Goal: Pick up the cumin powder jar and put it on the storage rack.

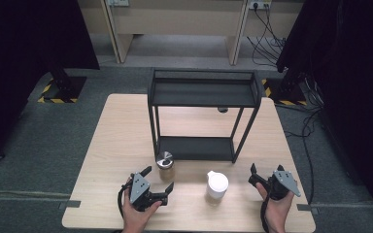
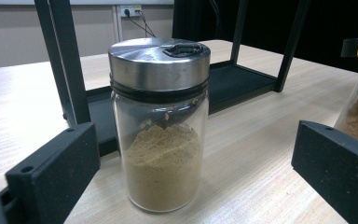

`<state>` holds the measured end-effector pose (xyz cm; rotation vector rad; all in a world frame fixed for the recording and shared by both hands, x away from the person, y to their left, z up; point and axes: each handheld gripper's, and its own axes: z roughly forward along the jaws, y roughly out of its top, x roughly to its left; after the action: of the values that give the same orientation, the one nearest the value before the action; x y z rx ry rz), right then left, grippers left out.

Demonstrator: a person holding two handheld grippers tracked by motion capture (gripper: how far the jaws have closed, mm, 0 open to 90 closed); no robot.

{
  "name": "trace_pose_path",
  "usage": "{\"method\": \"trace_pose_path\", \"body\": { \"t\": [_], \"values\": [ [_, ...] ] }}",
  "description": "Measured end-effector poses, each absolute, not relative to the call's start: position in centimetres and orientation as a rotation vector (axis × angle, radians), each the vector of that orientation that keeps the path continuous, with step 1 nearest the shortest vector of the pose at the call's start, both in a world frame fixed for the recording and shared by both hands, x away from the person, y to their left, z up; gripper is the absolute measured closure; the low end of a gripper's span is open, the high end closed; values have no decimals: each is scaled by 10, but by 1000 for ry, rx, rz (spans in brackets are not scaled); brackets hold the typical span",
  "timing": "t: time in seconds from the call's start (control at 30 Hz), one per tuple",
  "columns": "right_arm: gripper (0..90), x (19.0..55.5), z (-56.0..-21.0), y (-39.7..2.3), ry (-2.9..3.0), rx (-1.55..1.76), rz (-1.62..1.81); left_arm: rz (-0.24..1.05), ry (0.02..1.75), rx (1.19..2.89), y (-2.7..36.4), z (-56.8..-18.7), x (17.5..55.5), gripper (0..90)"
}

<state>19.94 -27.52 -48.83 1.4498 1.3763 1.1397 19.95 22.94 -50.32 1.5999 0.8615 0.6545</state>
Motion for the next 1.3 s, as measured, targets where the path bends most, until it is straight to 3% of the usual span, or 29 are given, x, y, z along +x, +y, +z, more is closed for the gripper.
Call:
{"method": "trace_pose_path", "body": {
  "t": [0.77,1.3],
  "values": [
    [21,200,-488,-273,1388,1436,1120,700,888,1652,205,-496,214,6],
    [27,200,-488,-273,1397,1428,1121,690,1009,1650,192,-487,236,212]
  ]
}}
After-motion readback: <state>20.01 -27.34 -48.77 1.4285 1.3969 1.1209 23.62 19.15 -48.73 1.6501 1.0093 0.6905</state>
